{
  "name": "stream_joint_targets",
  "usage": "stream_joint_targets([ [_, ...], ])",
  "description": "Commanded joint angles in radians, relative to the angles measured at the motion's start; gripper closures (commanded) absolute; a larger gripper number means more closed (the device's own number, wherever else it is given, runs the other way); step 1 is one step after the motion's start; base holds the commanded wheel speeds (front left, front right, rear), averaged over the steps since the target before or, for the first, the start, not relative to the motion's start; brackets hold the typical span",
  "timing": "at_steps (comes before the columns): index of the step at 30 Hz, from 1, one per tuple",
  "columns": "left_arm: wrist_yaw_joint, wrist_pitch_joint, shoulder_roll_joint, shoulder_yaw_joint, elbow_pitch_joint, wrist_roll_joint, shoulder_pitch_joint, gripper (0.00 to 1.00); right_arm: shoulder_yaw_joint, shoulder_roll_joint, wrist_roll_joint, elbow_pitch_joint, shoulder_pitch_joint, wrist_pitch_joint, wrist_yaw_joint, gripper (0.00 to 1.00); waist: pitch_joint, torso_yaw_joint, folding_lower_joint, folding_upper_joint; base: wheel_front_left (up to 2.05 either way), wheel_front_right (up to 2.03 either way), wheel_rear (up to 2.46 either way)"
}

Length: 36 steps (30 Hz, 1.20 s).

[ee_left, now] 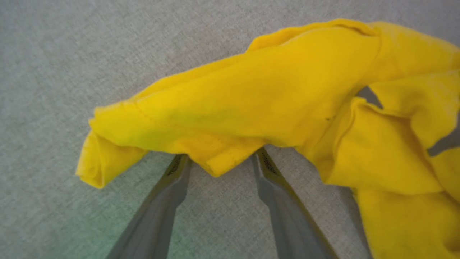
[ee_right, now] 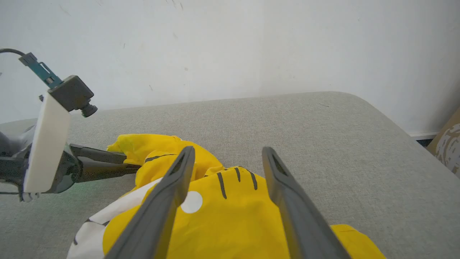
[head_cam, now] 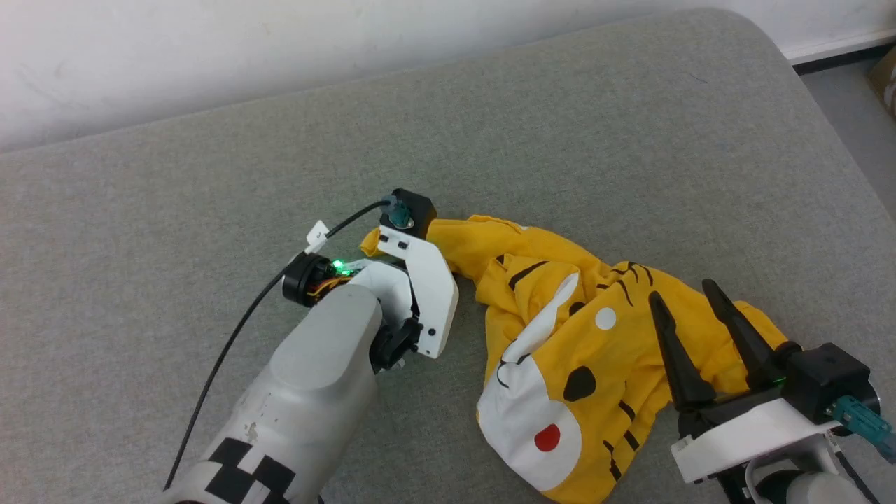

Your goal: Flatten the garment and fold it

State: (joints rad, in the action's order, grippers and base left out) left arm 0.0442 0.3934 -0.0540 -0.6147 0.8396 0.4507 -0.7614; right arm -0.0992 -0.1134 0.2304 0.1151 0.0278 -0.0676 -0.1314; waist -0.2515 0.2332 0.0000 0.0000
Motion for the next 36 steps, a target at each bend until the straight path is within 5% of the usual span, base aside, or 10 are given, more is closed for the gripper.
stream_joint_targets([
  [1, 0.021, 0.027, 0.004, -0.037, 0.040, 0.022, 0.047, 0.91, 0.000, 0.007, 0.009, -0.007, -0.017, -0.011, 0.001, 0.00, -0.005, 0.002, 0.0000, 0.0000, 0.00, 0.00, 0.00],
  [2, 0.023, 0.017, 0.004, -0.046, 0.037, 0.029, 0.044, 1.00, 0.003, 0.009, 0.011, -0.010, -0.018, -0.013, 0.001, 0.00, -0.004, -0.002, 0.0000, 0.0000, 0.00, 0.00, 0.00],
  [12, 0.029, -0.178, -0.006, -0.077, -0.035, 0.016, 0.020, 1.00, 0.029, 0.017, 0.012, -0.018, -0.002, -0.015, 0.001, 0.00, 0.039, -0.081, 0.0000, 0.0000, 0.00, 0.00, 0.00],
  [18, -0.026, -0.252, -0.096, -0.049, -0.225, 0.016, 0.131, 1.00, 0.045, 0.023, 0.004, -0.008, 0.025, -0.003, 0.001, 0.00, 0.089, -0.130, 0.0000, 0.0000, 0.00, 0.00, 0.00],
  [22, -0.130, -0.222, -0.225, 0.005, -0.461, 0.033, 0.305, 1.00, 0.070, 0.027, -0.005, 0.008, 0.053, 0.006, 0.001, 0.00, 0.112, -0.172, 0.0000, 0.0000, 0.00, 0.00, 0.00],
  [28, -0.365, -0.106, -0.396, 0.122, -0.867, 0.080, 0.651, 1.00, 0.090, 0.033, -0.013, 0.034, 0.080, 0.021, 0.001, 0.00, 0.125, -0.227, 0.0000, 0.0000, 0.00, 0.00, 0.00],
  [32, -0.499, -0.059, -0.448, 0.202, -1.022, 0.132, 0.868, 1.00, 0.088, 0.034, -0.017, 0.044, 0.088, 0.030, 0.001, 0.00, 0.127, -0.250, 0.0000, 0.0000, 0.00, 0.00, 0.00],
  [36, -0.569, -0.058, -0.439, 0.255, -1.047, 0.195, 1.031, 1.00, 0.087, 0.036, -0.021, 0.054, 0.097, 0.039, 0.001, 0.00, 0.135, -0.261, 0.0000, 0.0000, 0.00, 0.00, 0.00],
])
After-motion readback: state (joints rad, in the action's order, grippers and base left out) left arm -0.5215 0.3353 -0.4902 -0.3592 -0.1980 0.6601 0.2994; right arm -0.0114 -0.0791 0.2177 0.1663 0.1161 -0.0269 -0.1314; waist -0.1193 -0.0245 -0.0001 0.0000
